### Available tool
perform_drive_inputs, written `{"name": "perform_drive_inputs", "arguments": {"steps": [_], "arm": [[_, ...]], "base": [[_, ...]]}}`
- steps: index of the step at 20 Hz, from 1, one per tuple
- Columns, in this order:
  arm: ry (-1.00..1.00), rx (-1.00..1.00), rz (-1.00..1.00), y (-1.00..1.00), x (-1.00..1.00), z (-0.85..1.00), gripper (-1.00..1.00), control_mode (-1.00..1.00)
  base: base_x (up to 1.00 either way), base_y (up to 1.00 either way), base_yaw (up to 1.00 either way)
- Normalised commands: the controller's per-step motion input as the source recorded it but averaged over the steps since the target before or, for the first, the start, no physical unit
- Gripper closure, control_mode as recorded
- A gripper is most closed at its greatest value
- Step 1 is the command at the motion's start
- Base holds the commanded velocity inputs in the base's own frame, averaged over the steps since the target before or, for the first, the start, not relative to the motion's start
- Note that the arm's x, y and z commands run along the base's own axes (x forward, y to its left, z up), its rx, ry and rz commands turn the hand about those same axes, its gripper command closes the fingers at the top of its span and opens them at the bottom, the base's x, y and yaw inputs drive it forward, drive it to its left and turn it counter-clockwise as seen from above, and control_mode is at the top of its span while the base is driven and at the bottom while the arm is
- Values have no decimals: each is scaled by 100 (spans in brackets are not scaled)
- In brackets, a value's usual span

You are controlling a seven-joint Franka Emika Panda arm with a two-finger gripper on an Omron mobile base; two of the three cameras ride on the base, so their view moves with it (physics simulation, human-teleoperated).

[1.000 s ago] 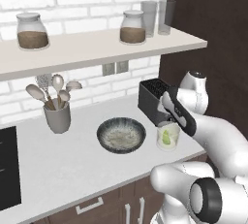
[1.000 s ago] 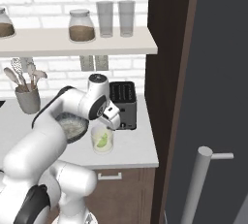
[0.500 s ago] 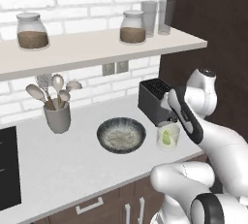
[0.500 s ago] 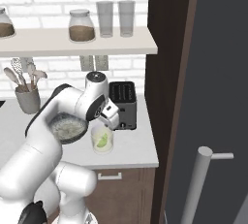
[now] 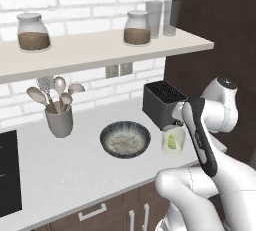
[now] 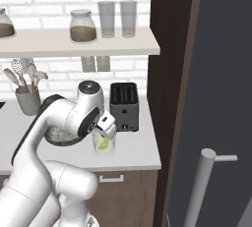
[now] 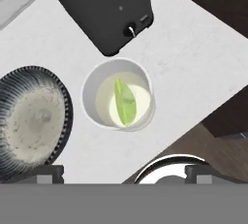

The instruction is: Grab a lemon wedge from the fridge and one ice cube from the ice bowl, and put them in the glass of lemonade.

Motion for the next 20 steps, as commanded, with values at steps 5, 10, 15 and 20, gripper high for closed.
{"name": "perform_drive_inputs", "arguments": {"steps": [5, 10, 15, 20], "arm": [[0, 0, 0, 1, -37, 31, -100, -100], [-4, 0, 0, 11, -13, 32, -100, -100], [-13, 0, -2, 33, -1, 14, -100, -100], [-11, 0, -5, 12, -5, 28, -100, -100]], "base": [[0, 0, 0], [0, 0, 0], [0, 0, 0], [0, 0, 0]]}}
